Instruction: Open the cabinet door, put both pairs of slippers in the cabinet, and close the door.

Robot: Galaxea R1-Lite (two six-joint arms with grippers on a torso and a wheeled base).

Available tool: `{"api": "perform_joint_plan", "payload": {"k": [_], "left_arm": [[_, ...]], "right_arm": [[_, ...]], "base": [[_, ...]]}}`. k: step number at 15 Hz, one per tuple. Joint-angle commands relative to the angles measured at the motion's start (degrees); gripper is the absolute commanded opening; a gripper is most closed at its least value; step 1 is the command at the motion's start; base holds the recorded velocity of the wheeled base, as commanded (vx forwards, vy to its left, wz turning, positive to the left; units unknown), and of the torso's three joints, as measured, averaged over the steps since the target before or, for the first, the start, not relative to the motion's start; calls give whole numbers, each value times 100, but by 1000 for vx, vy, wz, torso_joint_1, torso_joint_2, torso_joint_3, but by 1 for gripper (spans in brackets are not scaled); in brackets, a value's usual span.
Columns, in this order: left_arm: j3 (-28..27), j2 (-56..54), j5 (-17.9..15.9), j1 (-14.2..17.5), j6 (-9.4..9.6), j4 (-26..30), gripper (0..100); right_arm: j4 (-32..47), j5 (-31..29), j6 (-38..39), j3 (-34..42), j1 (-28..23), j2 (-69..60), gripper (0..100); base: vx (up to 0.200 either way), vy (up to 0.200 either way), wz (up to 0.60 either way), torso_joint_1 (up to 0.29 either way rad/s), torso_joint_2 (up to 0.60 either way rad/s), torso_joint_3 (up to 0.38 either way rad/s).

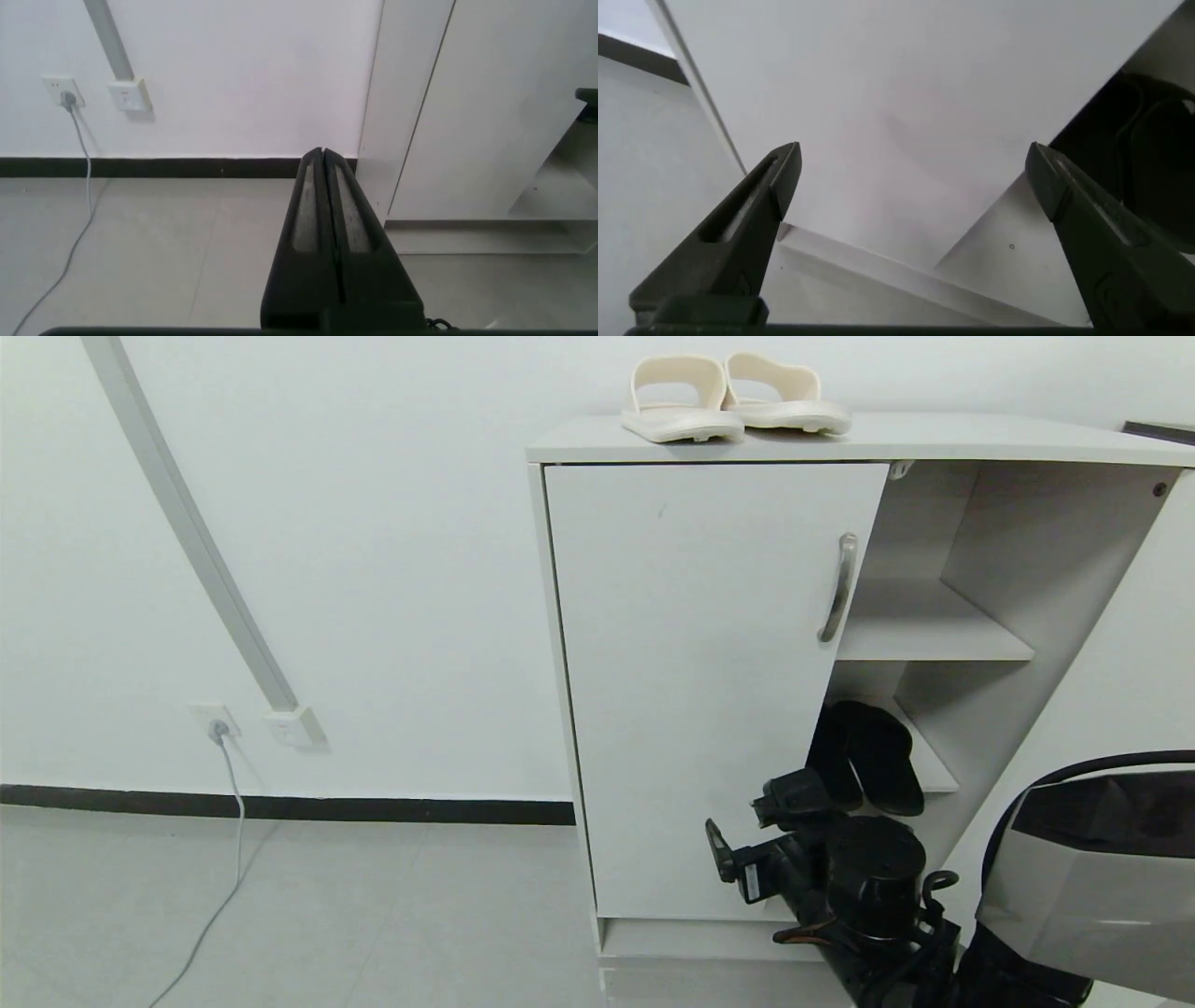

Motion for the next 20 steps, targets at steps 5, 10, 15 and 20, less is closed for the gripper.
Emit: {"api": "perform_joint_plan", "payload": {"k": [5,10,15,20], "left_arm": [[0,9,2,1,0,-2,0],[0,0,2,1,0,-2,0],[0,9,2,1,0,-2,0],[0,9,2,1,0,-2,0]], "right_arm": [[-48,47,-1,8,57,37,100],[-48,38,-10,26,57,90,100],[-57,38,-1,26,57,116,100],[-57,30,-1,17,49,134,100]], "base": [[0,0,0,17,-218,-268],[0,0,0,78,-500,-352],[0,0,0,134,-469,-334],[0,0,0,168,-484,-312]]}}
